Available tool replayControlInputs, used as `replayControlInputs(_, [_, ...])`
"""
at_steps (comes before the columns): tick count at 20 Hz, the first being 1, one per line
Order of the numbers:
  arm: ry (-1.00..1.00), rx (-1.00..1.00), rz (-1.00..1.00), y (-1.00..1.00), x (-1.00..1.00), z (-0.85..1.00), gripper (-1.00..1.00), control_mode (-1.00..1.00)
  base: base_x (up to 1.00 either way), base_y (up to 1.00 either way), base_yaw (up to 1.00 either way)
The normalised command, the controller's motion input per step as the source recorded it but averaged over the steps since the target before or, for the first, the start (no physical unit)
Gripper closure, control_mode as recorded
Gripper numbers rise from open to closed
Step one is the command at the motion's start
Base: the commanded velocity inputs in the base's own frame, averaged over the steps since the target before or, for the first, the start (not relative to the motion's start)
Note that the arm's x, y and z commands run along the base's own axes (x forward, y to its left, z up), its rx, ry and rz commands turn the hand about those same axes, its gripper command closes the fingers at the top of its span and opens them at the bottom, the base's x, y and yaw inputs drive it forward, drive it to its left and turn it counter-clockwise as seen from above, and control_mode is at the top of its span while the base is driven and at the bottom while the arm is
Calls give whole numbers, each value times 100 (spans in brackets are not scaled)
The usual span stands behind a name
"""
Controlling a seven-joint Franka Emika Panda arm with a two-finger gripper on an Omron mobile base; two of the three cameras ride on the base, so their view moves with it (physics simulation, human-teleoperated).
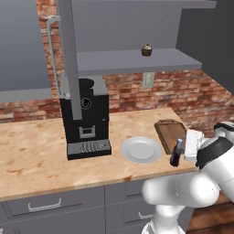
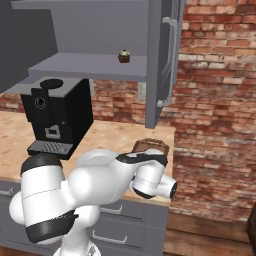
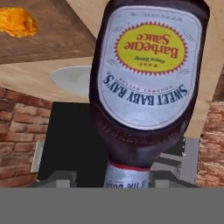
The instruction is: Pick the shrimp from the plate and place it on the cutting board. Then pick the condiment bottle from the cabinet and place it next to the cutting board.
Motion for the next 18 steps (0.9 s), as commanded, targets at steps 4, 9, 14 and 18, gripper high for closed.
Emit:
replayControlInputs(4, [0, 0, 0, 2, -11, 0, -100, -100, 0, 0, 0])
replayControlInputs(9, [0, 0, 0, 2, -11, 0, -100, -100, 0, 0, 0])
replayControlInputs(14, [0, 0, 0, 0, -7, 0, -100, -100, 0, 0, 0])
replayControlInputs(18, [0, 0, 0, 0, -7, 7, -100, -100, 0, 0, 0])
